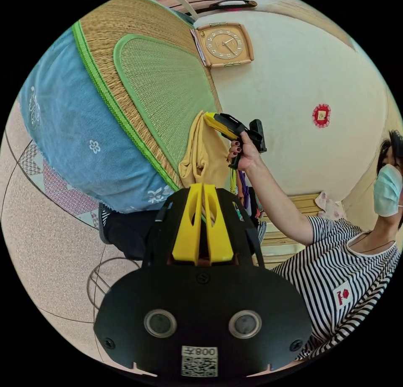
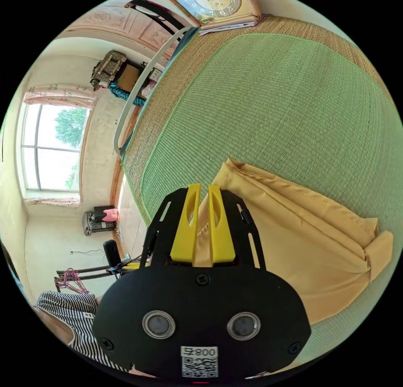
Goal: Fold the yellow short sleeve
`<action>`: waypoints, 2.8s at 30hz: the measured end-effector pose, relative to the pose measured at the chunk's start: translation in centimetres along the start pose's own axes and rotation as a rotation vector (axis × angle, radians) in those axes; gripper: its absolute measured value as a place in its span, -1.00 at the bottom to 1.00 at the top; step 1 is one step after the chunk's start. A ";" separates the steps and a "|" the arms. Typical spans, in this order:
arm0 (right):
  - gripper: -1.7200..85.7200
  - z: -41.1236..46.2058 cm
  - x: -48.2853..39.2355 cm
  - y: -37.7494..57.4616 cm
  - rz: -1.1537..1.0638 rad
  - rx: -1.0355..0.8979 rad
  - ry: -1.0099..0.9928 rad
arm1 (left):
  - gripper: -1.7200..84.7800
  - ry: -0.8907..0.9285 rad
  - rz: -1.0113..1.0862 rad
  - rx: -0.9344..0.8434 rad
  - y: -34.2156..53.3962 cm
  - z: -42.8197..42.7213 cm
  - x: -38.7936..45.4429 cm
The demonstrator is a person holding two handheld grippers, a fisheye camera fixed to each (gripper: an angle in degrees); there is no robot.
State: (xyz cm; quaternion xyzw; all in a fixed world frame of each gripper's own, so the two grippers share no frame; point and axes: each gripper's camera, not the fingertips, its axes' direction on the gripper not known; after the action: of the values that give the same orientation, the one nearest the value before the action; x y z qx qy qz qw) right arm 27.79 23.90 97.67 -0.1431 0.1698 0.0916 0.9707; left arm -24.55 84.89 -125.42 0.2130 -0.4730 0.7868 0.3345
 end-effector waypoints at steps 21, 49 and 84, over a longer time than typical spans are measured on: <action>-0.95 5.3 0.7 -2.3 -0.103 0.002 0.205 | -0.95 -0.362 0.177 -0.185 -2.1 3.5 4.4; -0.79 1.4 12.0 20.7 0.097 -0.007 -0.378 | -0.88 -0.176 0.039 -0.153 -3.1 -2.4 3.2; -0.80 6.9 18.3 25.6 0.545 0.345 -0.889 | -0.92 0.217 -0.129 -0.031 -7.2 -3.7 8.0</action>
State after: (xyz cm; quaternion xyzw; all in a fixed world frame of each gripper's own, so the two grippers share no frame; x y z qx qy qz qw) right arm 41.05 52.53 91.09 0.1199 -0.2131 0.3619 0.8996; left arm -24.85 93.11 -117.61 0.1515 -0.4314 0.7748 0.4366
